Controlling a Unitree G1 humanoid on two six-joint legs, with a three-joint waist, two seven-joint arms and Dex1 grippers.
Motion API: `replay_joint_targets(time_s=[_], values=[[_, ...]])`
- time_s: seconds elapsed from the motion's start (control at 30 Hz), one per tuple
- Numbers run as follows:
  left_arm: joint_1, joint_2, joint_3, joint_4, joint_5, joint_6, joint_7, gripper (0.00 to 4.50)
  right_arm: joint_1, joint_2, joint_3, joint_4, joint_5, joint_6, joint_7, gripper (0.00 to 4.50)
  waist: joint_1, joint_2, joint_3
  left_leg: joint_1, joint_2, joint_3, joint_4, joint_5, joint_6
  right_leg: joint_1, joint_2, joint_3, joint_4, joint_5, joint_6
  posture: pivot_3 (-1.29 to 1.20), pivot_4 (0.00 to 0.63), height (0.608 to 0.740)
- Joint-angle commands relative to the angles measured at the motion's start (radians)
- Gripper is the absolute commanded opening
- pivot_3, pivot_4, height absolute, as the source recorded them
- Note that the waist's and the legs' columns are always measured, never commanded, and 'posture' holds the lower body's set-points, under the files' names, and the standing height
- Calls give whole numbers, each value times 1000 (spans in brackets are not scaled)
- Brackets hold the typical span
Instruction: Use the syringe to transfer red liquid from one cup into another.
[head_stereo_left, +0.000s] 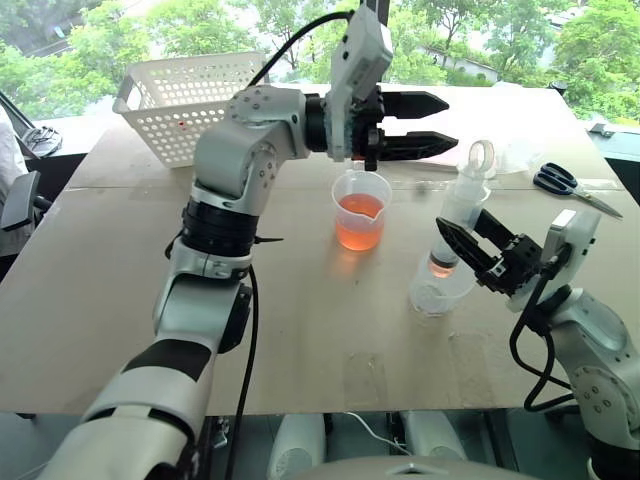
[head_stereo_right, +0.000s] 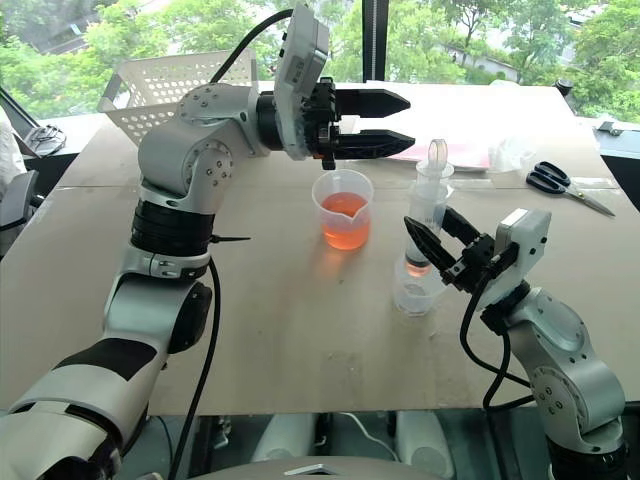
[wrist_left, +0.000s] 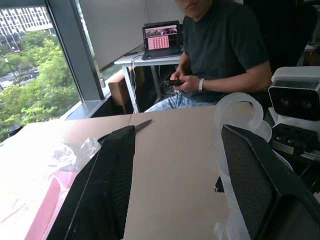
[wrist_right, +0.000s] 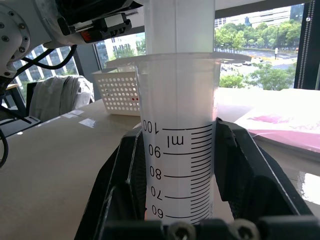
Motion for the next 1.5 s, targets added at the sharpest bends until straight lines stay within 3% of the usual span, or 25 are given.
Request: replay_joint_targets(time_s=[0.03, 0.3, 0.4, 0.57, 1.07, 1.5], values=[[-32, -18, -10, -20, 11, -24, 4, 2745, -17, -10, -9, -33, 6, -15, 6, 1443, -2, 0, 0, 0, 0, 0, 0, 0, 0, 0, 0, 0, 0, 0, 0, 0, 150, 740], [-36, -59, -41, -12, 35, -56, -5, 2745, -13, -10, 1, -43, 2, -12, 3, 1443, -1, 0, 0, 0, 0, 0, 0, 0, 0, 0, 0, 0, 0, 0, 0, 0, 150, 740], [-43, -76, -43, 6, 52, -110, -17, 1979, -11, -10, 8, -49, 0, -10, 1, 1443, -1, 0, 0, 0, 0, 0, 0, 0, 0, 0, 0, 0, 0, 0, 0, 0, 150, 740], [-25, -73, -71, -36, 40, -130, -92, 14, -17, -11, 13, -57, 4, -8, -6, 1443, -1, 0, 0, 0, 0, 0, 0, 0, 0, 0, 0, 0, 0, 0, 0, 0, 150, 740], [109, -63, -179, -94, 72, -156, -209, 0, -56, -34, -49, -65, 63, 21, -25, 1440, -1, 0, 0, 0, 0, 0, 0, 0, 0, 0, 0, 0, 0, 0, 0, 0, 150, 740], [117, -77, -152, -52, 74, -198, -192, 0, -90, -116, -137, -47, 135, 37, -40, 1440, -1, 0, 0, 0, 0, 0, 0, 0, 0, 0, 0, 0, 0, 0, 0, 0, 150, 740]])
